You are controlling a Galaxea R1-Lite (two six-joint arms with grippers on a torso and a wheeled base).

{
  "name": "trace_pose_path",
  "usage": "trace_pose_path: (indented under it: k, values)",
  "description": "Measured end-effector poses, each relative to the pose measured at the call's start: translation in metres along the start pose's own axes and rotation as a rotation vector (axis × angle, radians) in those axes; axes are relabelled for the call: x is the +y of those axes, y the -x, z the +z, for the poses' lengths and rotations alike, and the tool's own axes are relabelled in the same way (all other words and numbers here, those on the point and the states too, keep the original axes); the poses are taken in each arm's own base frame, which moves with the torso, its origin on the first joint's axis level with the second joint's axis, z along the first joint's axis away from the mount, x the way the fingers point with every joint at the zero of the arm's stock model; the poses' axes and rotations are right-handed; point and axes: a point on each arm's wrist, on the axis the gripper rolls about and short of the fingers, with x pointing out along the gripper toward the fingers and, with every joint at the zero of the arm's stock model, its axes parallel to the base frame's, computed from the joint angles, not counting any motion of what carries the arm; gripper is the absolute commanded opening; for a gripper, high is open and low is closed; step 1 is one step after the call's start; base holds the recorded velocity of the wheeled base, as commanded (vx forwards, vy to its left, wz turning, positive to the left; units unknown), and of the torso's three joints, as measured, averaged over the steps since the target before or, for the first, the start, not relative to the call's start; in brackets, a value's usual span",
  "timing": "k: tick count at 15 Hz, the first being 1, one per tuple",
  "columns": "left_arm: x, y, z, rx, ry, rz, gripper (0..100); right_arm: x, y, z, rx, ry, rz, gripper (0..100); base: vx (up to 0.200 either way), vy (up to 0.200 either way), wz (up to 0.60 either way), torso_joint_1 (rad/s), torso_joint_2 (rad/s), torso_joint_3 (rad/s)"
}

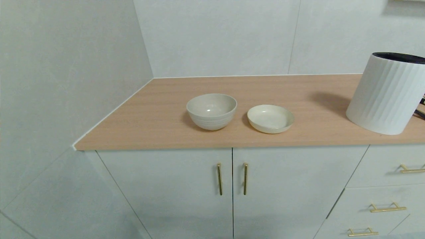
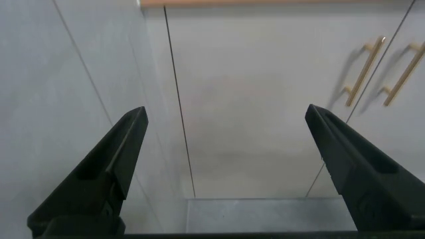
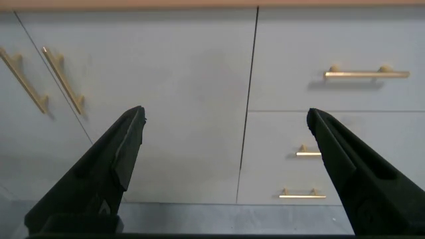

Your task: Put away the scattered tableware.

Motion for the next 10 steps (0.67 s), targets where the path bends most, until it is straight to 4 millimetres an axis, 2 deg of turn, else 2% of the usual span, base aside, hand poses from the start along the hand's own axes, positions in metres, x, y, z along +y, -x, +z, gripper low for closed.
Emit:
trace_pose_path:
  k: [10]
  values:
    - [0.0000, 0.0000, 0.0000, 0.000, 0.000, 0.000, 100, 0.0000, 0.0000, 0.0000, 0.000, 0.000, 0.000, 100, 0.000, 0.000, 0.00, -0.144, 0.46, 0.312]
